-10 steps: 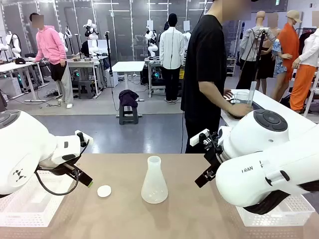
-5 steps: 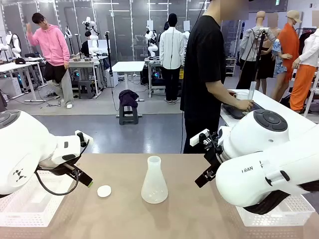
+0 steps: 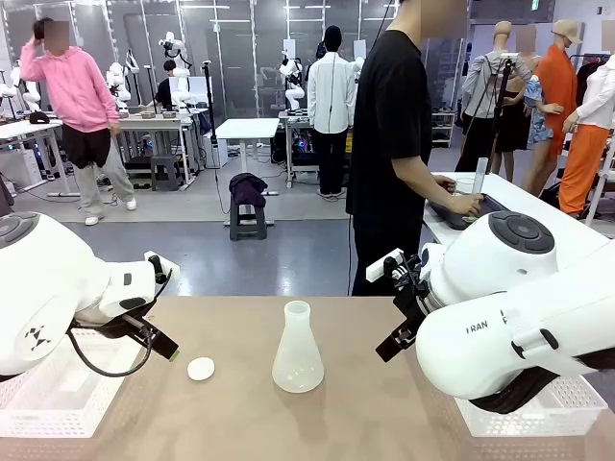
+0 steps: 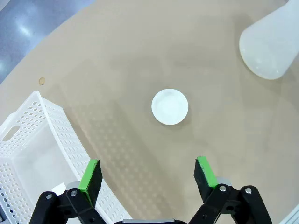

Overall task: Prepare the solutions needed for the experiment.
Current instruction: Pick up the Plastic Funnel and insert it into the Big flask.

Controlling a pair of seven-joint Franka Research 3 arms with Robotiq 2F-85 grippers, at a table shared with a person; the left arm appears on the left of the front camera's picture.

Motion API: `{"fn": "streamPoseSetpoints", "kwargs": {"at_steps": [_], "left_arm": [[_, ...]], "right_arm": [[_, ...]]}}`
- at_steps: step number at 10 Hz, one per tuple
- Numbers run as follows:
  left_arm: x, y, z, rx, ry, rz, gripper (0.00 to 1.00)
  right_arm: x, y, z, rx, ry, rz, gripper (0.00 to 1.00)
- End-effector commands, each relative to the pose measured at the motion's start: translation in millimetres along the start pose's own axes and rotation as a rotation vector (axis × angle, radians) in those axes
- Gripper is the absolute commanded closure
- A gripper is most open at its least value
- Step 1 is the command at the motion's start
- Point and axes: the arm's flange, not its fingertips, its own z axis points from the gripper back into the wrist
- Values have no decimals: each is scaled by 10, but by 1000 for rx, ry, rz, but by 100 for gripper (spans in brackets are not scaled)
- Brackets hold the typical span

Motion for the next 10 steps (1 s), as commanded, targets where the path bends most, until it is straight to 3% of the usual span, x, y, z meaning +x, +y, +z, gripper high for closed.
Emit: {"fn": "streamPoseSetpoints", "kwargs": {"at_steps": [1, 6, 7, 8, 9, 10], "left_arm": [[0, 2, 0, 0, 0, 1, 0], [0, 2, 0, 0, 0, 1, 0], [0, 0, 0, 0, 0, 0, 0], [-18, -16, 238, -149, -79, 8, 0], [-55, 46, 555, -210, -155, 94, 0], [-75, 75, 788, -249, -202, 160, 0]], "right_arm": [[0, -1, 0, 0, 0, -2, 0], [0, 0, 0, 0, 0, 0, 0], [43, 69, 33, 106, -40, -37, 0], [44, 89, 251, 199, -148, -166, 0], [-3, 78, 544, 247, -252, -269, 0], [-49, 39, 761, 251, -282, -389, 0]]}}
